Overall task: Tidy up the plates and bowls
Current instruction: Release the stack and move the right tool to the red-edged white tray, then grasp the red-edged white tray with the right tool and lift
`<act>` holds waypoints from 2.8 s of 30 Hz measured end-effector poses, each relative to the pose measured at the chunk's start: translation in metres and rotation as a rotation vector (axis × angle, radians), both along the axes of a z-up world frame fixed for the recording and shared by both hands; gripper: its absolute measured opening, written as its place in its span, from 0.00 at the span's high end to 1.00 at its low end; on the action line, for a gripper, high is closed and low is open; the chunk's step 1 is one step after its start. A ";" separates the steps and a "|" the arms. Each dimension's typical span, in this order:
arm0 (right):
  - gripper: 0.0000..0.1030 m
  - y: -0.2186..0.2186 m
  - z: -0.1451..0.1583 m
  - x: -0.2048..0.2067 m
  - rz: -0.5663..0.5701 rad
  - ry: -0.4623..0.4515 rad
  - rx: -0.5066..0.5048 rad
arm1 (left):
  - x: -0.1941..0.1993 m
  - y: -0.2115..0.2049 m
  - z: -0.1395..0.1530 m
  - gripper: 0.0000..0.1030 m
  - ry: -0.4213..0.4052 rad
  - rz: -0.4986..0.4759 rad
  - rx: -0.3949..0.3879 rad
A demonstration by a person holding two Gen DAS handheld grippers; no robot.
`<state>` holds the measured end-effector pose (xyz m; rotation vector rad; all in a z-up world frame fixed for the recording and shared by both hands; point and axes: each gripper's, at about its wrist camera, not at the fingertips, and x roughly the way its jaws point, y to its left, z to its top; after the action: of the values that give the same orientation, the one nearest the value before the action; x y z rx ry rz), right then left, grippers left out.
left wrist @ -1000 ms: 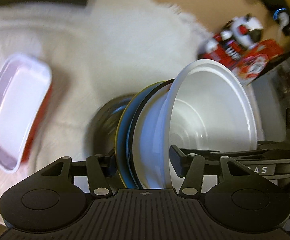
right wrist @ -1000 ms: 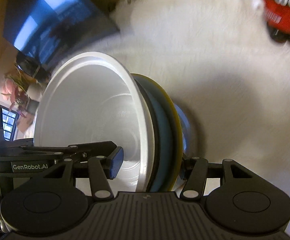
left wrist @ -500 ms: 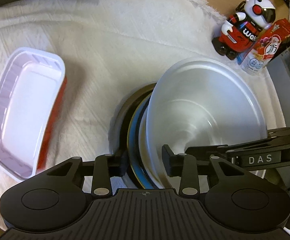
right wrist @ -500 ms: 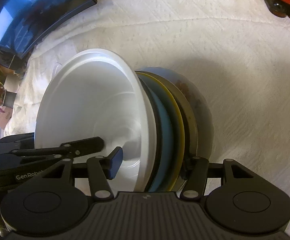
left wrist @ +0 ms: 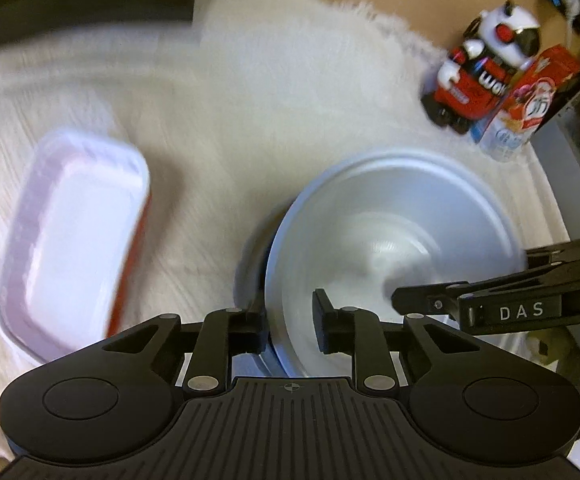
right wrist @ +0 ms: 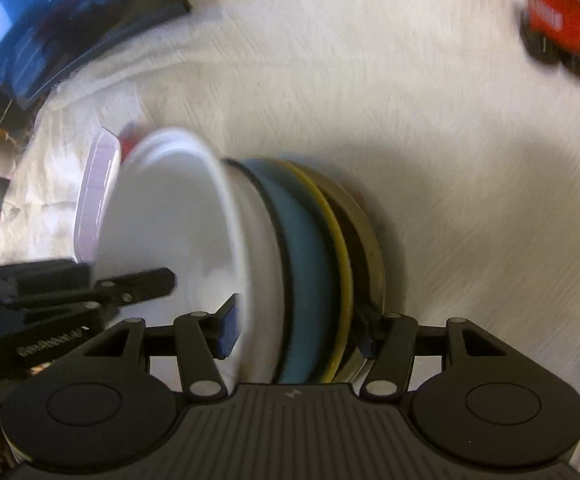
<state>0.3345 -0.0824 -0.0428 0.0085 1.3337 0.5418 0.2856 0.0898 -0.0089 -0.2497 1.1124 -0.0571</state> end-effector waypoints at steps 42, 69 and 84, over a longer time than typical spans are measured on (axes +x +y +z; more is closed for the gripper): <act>0.36 0.155 0.082 -0.040 0.093 -0.228 0.074 | -0.032 0.173 0.001 0.74 -0.147 0.213 0.133; 0.64 0.216 0.032 -0.027 0.246 -0.134 -0.047 | -0.058 0.199 -0.006 0.74 -0.142 0.317 -0.200; 0.63 0.022 0.139 -0.024 0.138 -0.378 0.106 | -0.038 0.032 0.085 0.74 -0.263 0.008 -0.213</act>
<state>0.3103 -0.0607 0.0964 -0.0955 0.9400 0.6930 0.2477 0.1219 0.0763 -0.4244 0.8430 -0.1965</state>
